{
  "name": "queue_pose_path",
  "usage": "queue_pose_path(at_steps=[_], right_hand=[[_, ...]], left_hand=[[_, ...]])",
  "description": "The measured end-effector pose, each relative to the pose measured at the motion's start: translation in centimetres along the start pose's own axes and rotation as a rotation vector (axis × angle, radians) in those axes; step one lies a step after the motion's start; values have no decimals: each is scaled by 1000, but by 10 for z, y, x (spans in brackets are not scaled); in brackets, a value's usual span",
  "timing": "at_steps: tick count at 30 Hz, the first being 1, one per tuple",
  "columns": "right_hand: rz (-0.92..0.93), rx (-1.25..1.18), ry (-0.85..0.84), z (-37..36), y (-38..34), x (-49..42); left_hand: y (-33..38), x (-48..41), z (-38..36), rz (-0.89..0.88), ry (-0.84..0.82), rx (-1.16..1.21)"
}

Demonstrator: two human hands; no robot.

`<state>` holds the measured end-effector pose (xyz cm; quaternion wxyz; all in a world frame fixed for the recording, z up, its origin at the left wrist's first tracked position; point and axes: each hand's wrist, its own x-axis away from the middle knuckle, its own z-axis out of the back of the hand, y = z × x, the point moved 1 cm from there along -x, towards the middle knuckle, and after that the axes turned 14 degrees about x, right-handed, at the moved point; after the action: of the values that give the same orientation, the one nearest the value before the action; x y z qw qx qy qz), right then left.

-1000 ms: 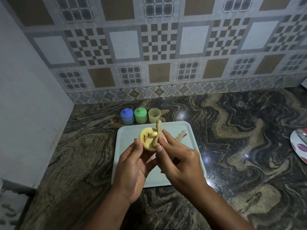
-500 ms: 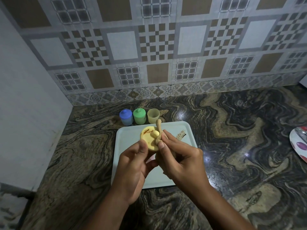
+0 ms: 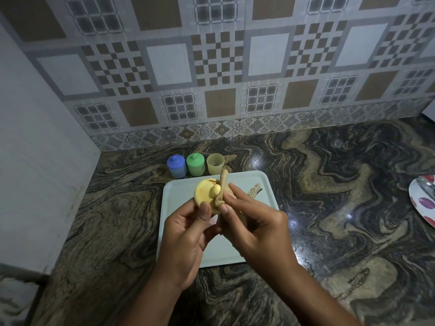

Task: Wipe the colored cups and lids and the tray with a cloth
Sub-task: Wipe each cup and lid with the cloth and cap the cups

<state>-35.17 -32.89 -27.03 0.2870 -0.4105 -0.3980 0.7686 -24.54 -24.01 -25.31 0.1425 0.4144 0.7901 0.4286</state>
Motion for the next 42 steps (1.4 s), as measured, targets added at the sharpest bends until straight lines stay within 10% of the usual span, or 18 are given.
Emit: queue_pose_path(at_steps=[42], right_hand=[[22,26,91,1,-9,0]], left_hand=[[14,-1,-12,54,113,44]])
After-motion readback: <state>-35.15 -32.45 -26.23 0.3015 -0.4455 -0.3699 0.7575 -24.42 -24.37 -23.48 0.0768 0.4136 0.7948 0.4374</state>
